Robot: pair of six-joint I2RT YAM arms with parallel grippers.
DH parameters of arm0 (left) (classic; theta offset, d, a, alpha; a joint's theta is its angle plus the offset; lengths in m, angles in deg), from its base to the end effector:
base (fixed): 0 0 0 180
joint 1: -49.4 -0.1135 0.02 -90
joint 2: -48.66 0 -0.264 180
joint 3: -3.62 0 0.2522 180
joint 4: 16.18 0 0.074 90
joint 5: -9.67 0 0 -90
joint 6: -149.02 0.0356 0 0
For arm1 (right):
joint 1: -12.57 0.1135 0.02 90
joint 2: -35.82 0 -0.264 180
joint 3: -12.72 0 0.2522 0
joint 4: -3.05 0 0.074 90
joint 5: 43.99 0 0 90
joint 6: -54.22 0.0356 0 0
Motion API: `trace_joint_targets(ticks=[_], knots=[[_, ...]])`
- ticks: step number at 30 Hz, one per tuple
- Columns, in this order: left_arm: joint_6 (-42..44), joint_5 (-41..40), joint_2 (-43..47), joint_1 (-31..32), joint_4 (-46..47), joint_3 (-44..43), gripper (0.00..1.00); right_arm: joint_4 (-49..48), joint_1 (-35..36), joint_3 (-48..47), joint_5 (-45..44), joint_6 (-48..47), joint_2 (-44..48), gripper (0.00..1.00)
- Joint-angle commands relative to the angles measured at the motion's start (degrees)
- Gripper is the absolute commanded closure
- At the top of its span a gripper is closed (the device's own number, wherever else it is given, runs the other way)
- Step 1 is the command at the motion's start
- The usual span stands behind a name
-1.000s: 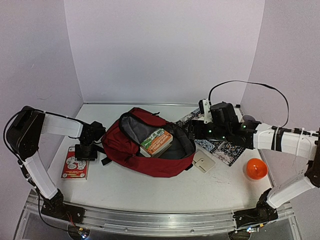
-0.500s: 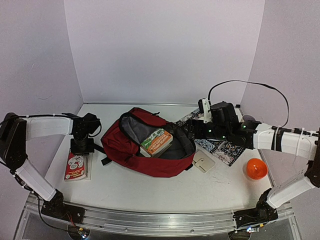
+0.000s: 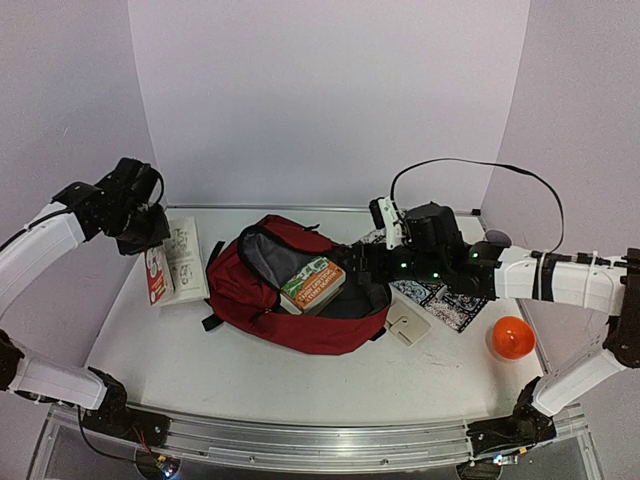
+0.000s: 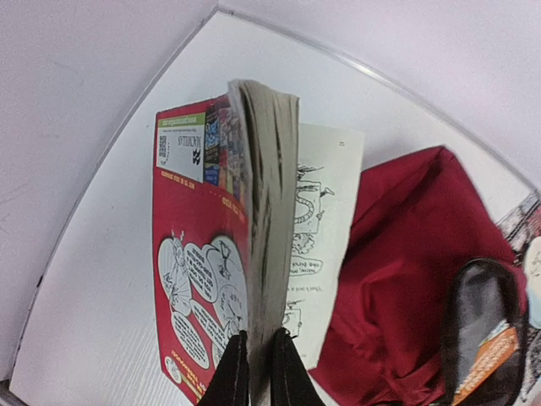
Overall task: Pack the student bag
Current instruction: Pass from the left arm to the right
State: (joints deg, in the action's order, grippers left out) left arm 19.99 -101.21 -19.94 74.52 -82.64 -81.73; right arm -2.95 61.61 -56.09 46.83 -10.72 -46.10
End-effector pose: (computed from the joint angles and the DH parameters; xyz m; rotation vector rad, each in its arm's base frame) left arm 0.2177 -0.0881 0.3502 -0.4442 2.3239 -0.0913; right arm 0.2207 0.2550 0.3041 -0.3836 1.7518 0.9643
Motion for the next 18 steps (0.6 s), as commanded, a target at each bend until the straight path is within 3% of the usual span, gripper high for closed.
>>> trace_joint_targets(ticks=[1,7,18], knots=[[0.1,0.3,4.1,0.0,1.7,-8.4,1.00,-4.2,3.5,-5.0,1.4,-3.4,-2.4,0.14],[0.3,5.9,6.5,0.0,4.2,-13.8,1.00,-10.6,5.8,-6.1,3.6,-6.0,-4.3,0.14],[-6.0,24.0,7.2,0.0,21.6,-5.4,1.00,-28.3,8.5,-7.9,8.5,-11.5,-11.0,0.09]])
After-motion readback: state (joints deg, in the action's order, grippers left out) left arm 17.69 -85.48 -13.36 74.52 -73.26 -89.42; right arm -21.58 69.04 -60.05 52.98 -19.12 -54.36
